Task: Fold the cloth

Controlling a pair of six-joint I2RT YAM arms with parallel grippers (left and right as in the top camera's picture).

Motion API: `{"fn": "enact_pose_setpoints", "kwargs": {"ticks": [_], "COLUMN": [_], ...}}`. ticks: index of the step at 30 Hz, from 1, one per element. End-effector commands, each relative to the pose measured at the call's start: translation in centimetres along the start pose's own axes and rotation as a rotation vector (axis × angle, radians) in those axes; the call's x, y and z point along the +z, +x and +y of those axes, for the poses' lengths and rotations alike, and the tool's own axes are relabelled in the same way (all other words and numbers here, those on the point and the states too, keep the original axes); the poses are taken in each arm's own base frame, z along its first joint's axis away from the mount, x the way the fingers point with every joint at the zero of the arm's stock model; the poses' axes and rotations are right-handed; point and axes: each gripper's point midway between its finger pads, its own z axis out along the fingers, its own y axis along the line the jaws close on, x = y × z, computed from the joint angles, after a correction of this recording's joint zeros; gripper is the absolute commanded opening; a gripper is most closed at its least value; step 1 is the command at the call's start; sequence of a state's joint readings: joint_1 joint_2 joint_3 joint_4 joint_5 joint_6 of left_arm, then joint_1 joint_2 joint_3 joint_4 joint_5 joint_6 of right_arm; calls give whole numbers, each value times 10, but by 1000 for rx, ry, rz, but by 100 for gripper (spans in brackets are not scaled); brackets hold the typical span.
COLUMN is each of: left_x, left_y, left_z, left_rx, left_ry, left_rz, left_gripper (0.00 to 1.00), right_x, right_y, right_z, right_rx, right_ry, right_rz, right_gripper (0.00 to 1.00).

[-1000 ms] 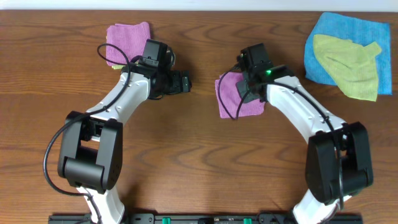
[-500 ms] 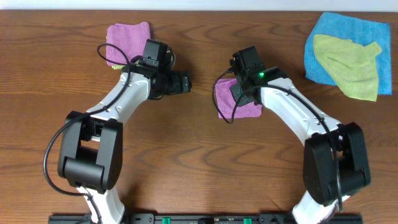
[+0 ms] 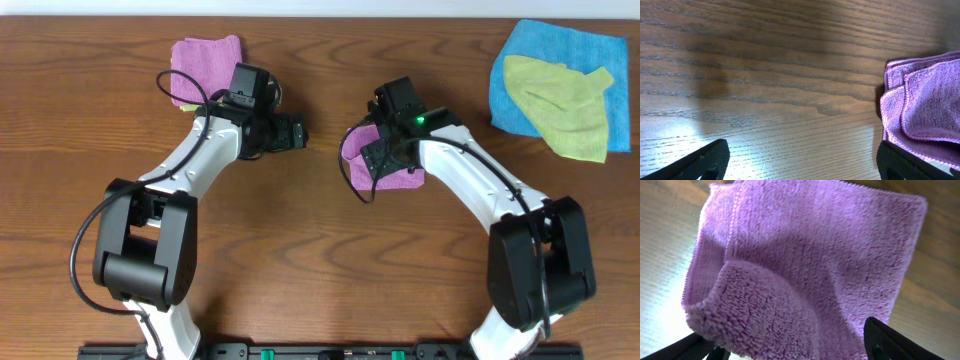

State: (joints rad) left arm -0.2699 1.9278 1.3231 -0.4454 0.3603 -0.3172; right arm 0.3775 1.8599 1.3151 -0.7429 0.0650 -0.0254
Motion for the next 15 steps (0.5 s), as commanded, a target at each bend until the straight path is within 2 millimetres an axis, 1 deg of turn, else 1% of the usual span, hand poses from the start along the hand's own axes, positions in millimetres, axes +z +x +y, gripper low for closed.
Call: {"fn": "enact_pose_setpoints", "kwargs": {"ticks": [1,6,9,11,15], "left_x": [-13,-13,-13,-13,-13], "left_y": [-9,-8,-5,-4,-4], "left_z": [-9,-8,-7,-7,-7], "left_rx": [7,5,2,0,0], "left_ry": [21,18,13,11,11], "left_rz": [-34,-27,-16,-10,-11], "left_gripper": [95,95,95,95,95], "right_x": [-4,-9,-21,-32,-46], "right_y": [2,14,15,14,16], "right_z": [11,25,33,36,37], "right_rx": [3,3,4,4,5], "right_ry": [-52,-131,-184,-208,-214], "right_rz": [5,52,45,28,17], "right_gripper": [82,81,81,82,82]}}
